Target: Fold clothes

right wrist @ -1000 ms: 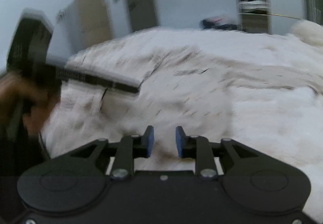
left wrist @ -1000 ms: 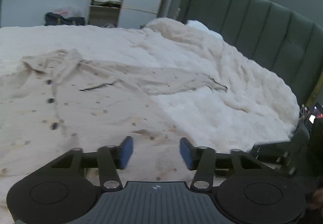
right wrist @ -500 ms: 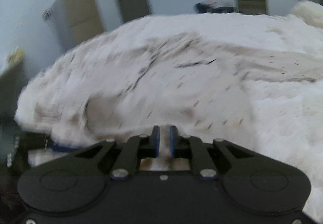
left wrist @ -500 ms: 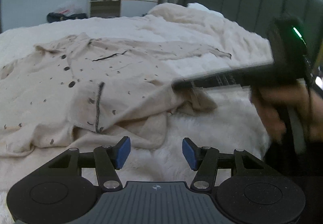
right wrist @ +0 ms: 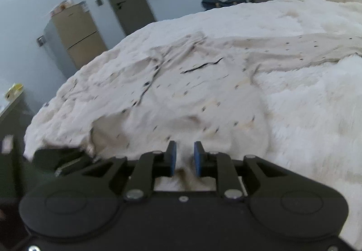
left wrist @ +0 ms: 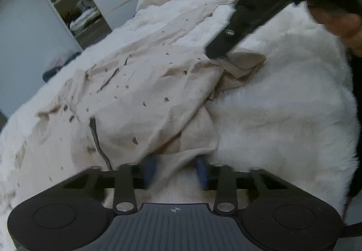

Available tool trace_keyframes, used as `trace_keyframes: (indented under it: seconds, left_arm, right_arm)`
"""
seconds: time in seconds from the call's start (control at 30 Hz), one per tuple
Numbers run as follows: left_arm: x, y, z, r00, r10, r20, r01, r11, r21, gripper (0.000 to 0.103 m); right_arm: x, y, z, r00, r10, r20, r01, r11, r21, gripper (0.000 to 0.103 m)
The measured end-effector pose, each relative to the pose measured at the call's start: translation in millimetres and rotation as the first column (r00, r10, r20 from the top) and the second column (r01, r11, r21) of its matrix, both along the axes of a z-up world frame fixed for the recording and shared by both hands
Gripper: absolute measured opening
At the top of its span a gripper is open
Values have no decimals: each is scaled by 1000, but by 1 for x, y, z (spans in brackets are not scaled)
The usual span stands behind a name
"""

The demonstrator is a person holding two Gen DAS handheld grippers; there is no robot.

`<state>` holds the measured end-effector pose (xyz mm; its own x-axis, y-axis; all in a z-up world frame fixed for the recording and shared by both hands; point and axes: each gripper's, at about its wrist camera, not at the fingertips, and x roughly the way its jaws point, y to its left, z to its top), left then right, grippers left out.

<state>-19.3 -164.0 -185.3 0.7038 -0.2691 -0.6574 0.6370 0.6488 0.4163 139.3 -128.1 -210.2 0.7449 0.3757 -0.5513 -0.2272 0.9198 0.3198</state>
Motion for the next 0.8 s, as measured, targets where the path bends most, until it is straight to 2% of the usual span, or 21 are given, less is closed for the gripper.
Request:
trace_keyframes:
  seconds: [0.07,0.2,0.27,0.33,0.37,0.43,0.63,0.7,0.8]
  left_arm:
    - [4,1,6,1000,-12,-20,11,1000,-25,2]
    - [1,16,42,996,-17,-83,3,985,-170,2]
    - [1,37,69,991,3,-135,-44,951,-307,2]
    - [1,55,85,986,27,-167,-92,912,-399,1]
    - [1,64,92,983,38,-182,-116,891,-439,1]
    - [-1,73,98,979,46,-200,-138,868,-477,1]
    - [-5,71,96,973,46,-226,-157,853,-498,1]
    - [-4,71,97,971,42,-236,-162,839,-520,2]
    - [-1,76,101,965,38,-261,-184,807,-561,1]
  right_arm:
    - [-8,7,4,999,47,19,-46,998,-45,17]
    - [-23,21,8,988,146,48,-137,978,-154,17]
    - [-29,29,8,979,192,65,-175,964,-199,18]
    - [-40,43,10,964,242,108,-205,938,-278,28]
    - [-44,52,10,956,261,136,-204,921,-333,31]
    - [-54,70,7,932,304,199,-191,875,-444,36]
    - [-74,117,6,826,457,330,-192,779,-597,34]
    - [-73,134,-1,821,466,331,-135,721,-680,30]
    - [-60,153,-21,834,467,295,-45,590,-806,26]
